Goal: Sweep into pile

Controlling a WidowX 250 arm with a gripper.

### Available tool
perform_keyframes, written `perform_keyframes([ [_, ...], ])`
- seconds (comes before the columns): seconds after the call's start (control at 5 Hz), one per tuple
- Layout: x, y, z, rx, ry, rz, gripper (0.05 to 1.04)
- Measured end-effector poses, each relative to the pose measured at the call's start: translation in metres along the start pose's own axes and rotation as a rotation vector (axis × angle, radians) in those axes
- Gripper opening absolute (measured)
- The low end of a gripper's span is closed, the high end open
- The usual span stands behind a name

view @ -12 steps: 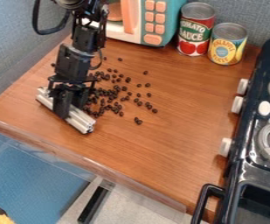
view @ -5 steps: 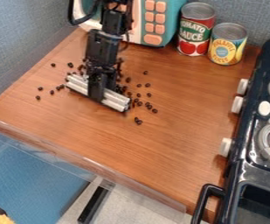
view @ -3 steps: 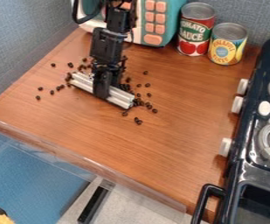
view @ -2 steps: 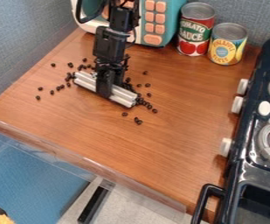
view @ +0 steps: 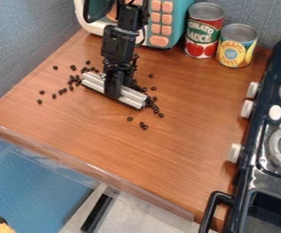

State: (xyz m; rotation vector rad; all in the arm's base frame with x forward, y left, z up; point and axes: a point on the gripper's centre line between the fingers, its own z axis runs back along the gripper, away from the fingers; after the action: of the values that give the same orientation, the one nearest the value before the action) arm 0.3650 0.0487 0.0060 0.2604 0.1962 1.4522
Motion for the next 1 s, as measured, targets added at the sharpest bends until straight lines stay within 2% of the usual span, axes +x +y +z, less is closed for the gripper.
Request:
perform_keyframes([
  [0.2, -0.008, 0.001, 0.003, -0.011, 0.023, 0.009, 0.381],
  [0.6, -0.036, 0.008, 0.008, -0.026, 0.044, -0.047, 0.381],
  [0.8, -0.047, 0.013, 0.022, -0.049, 0.032, -0.073, 0.381],
  [1.0, -0.051, 0.021, 0.037, -0.084, 0.044, -0.092, 0.381],
])
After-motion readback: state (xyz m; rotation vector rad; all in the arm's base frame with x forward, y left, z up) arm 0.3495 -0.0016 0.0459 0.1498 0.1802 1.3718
